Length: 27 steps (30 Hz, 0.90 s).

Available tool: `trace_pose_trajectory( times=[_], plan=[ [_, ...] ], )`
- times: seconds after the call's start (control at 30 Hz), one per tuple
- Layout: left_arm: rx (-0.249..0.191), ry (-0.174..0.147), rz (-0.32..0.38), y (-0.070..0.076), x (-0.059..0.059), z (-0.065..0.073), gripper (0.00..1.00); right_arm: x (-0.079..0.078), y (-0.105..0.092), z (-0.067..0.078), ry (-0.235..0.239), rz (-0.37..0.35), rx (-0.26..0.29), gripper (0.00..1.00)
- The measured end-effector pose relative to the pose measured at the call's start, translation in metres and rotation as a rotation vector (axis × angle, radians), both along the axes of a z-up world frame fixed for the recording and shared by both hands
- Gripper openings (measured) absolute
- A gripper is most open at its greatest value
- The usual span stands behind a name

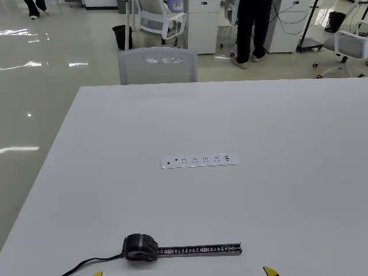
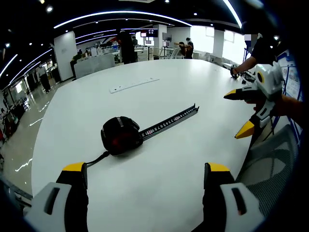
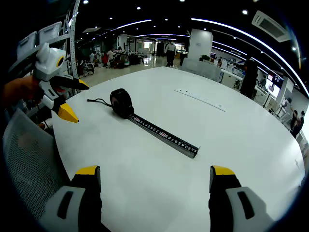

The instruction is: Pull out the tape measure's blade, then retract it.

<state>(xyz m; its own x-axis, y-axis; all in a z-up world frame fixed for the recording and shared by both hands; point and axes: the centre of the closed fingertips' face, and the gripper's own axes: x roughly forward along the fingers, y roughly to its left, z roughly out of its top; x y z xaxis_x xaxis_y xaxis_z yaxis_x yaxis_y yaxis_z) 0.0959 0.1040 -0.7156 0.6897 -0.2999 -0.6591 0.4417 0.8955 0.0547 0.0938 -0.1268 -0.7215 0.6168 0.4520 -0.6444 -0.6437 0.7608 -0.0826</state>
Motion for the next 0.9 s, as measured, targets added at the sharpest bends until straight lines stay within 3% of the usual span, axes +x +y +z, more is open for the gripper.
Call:
trace_pose_trajectory(
  times=[0.23,0.5,0.9],
  plan=[
    [-0.006,0.006,0.014,-0.002,0.002,0.000,0.99,-0.005,0.006,-0.002,0.015,0.036,-0.009,0.96],
    [-0.032,0.025,0.061,-0.006,0.005,-0.001,0.99,-0.003,0.004,-0.004,0.025,0.030,0.021,0.96],
    [-0.029,0.019,0.114,-0.006,0.016,-0.004,0.99,0.003,0.001,-0.005,0.019,0.056,0.047,0.95]
  ],
)
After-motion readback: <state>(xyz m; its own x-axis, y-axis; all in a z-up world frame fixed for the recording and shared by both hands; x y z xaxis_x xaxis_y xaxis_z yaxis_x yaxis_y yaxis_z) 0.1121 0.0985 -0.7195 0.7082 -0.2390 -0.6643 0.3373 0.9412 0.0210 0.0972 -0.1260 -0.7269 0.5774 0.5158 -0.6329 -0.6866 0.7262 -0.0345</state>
